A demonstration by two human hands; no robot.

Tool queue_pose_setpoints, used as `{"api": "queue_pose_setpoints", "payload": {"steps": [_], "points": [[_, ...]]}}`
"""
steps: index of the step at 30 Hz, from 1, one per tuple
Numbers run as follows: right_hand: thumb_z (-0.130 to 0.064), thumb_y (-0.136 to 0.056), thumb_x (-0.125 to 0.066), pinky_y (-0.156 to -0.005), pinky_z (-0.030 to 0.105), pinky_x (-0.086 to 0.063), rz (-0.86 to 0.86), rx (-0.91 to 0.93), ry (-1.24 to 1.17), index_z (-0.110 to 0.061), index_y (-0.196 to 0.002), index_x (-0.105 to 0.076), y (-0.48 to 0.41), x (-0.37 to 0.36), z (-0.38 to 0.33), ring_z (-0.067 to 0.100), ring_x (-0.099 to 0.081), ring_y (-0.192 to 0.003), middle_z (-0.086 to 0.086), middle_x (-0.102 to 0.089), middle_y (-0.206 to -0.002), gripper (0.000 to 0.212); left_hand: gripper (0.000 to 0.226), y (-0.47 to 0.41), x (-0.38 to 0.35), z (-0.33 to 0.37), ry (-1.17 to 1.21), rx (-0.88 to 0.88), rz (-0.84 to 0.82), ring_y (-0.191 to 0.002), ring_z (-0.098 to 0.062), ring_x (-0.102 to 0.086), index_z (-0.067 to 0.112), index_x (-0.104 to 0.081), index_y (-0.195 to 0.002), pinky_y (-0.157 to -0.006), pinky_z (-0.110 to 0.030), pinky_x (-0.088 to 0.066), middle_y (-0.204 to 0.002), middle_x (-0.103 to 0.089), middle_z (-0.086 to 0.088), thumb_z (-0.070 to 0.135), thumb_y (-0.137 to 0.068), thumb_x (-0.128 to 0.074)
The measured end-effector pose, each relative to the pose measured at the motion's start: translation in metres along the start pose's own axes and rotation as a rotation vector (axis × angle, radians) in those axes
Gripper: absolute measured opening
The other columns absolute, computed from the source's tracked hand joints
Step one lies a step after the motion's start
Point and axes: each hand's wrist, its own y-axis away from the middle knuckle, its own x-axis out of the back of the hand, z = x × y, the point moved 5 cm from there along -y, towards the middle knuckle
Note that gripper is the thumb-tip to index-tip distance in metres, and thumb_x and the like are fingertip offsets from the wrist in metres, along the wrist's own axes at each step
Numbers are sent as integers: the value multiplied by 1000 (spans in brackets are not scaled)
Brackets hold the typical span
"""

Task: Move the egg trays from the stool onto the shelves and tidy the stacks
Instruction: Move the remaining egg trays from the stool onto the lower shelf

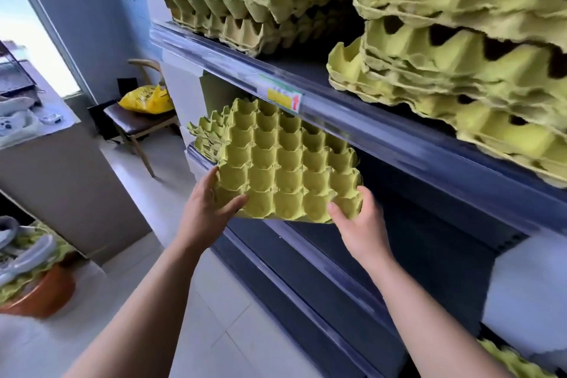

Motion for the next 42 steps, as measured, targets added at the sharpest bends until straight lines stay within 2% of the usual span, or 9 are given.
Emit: {"api": "queue_pose_setpoints", "payload": {"steps": [3, 8, 11, 19, 26, 29, 35, 39, 42], "points": [[-42, -81, -69, -88, 27, -36, -1, -15, -1, -20, -144, -28, -20, -25, -14, 16, -43, -110, 7, -39, -133, 78, 97, -39, 10, -12, 49, -16, -49, -127, -11, -50, 30, -34, -147, -107, -39, -41, -142, -49, 5, 66, -66, -73], [-41, -79, -73, -102, 30, -32, 88, -69, 4, -18, -146, -27, -52, -67, -36, 23, -38, -129, 9, -36, -142, 84, 106, -99, 26, -27, 176, -1, -185, -133, -9, -41, 26, -30, -150, -109, -26, -32, -150, -39, 2, 54, -60, -77], [-42, -78, -73, -104, 30, -31, 152, -116, 11, -18, -144, -30, -66, -90, -52, 23, -40, -128, 10, -38, -141, 83, 114, -134, 38, -35, 129, -30, -270, -134, -11, -39, 25, -28, -150, -106, -22, -30, -150, -38, 1, 49, -54, -84], [-46, -77, -71, -93, 25, -34, 368, -189, 32, -17, -139, -36, -74, -122, -81, 23, -46, -120, 10, -44, -135, 77, 98, -209, 54, -39, 132, -89, -333, -117, -11, -49, 22, -45, -138, -96, -24, -38, -127, -54, 0, 51, -53, -85], [-47, -78, -70, -93, 22, -30, 422, -163, 41, -19, -142, -33, -72, -125, -102, 18, -43, -121, 7, -39, -138, 79, 90, -222, 62, -34, 190, -201, -292, -115, -9, -48, 24, -51, -132, -99, -25, -39, -125, -56, 2, 50, -52, -83], [-49, -78, -69, -96, 23, -31, 399, -151, 57, -19, -143, -31, -80, -129, -102, 21, -42, -123, 8, -37, -139, 81, 95, -227, 61, -33, 167, -201, -311, -114, -10, -46, 22, -48, -135, -96, -24, -37, -126, -53, 1, 49, -50, -82], [-54, -77, -68, -106, 31, -31, 300, -154, 59, -20, -148, -22, -99, -154, -96, 21, -35, -132, 7, -29, -146, 90, 102, -251, 53, -60, 114, -140, -324, -125, -13, -42, 20, -46, -138, -104, -24, -33, -137, -40, 0, 45, -48, -86], [-54, -78, -67, -99, 23, -28, 323, -182, 66, -20, -148, -20, -107, -165, -97, 21, -34, -132, 8, -26, -146, 91, 112, -272, 45, -71, 126, -101, -399, -124, -12, -45, 19, -39, -144, -105, -29, -37, -138, -45, 3, 49, -47, -87], [-56, -77, -67, -100, 27, -31, 359, -208, 91, -21, -148, -20, -111, -168, -104, 23, -35, -131, 10, -26, -146, 91, 119, -283, 38, -76, 117, -85, -466, -124, -13, -45, 18, -35, -147, -106, -32, -37, -140, -47, 0, 57, -46, -84]]}}
